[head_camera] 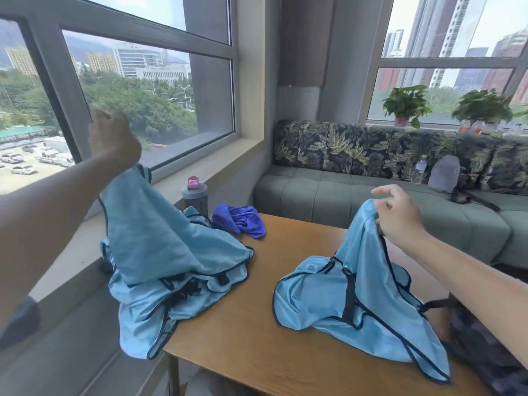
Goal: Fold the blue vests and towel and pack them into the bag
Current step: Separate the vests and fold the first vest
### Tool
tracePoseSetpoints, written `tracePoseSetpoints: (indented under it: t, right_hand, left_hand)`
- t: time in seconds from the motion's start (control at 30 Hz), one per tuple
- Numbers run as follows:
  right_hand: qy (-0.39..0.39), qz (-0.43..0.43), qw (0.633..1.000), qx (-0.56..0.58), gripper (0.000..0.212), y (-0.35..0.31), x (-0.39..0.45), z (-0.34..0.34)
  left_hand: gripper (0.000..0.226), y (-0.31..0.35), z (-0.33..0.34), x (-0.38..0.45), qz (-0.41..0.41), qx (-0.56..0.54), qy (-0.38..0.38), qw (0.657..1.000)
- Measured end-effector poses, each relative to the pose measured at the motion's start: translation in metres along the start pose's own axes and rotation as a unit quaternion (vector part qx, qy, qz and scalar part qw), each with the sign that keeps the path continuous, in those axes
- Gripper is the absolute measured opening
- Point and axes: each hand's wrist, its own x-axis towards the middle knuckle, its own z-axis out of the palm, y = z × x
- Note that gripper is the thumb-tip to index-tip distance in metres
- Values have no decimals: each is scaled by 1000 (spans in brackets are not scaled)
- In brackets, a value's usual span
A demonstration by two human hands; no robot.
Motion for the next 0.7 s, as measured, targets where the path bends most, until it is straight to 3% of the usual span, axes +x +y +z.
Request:
tracePoseSetpoints:
  t: [0.2,0.27,0.33,0.5,0.63,0.7]
  right_hand:
    - [-8,8,1000,21,24,0,2,2]
    - [-40,32,998,37,26,4,0,2]
    - [-103,64,993,12,43,17,-7,4]
    - [-262,81,955,-115,76,77,-52,17]
    - [-362,88,897,-238,114,130,-102,34]
    - [-385,89,864,-312,120,155,-125,45]
  left_hand:
    - [23,35,12,-28,129,7,-61,990]
    - [23,52,27,-47,172,10,-87,981]
    - [20,69,51,-78,203,-11,-147,968]
    - [27,96,131,-223,283,-75,-330,898]
    - [53,101,183,-351,349,-56,-442,825]
    - [60,96,198,-396,343,-50,-468,813]
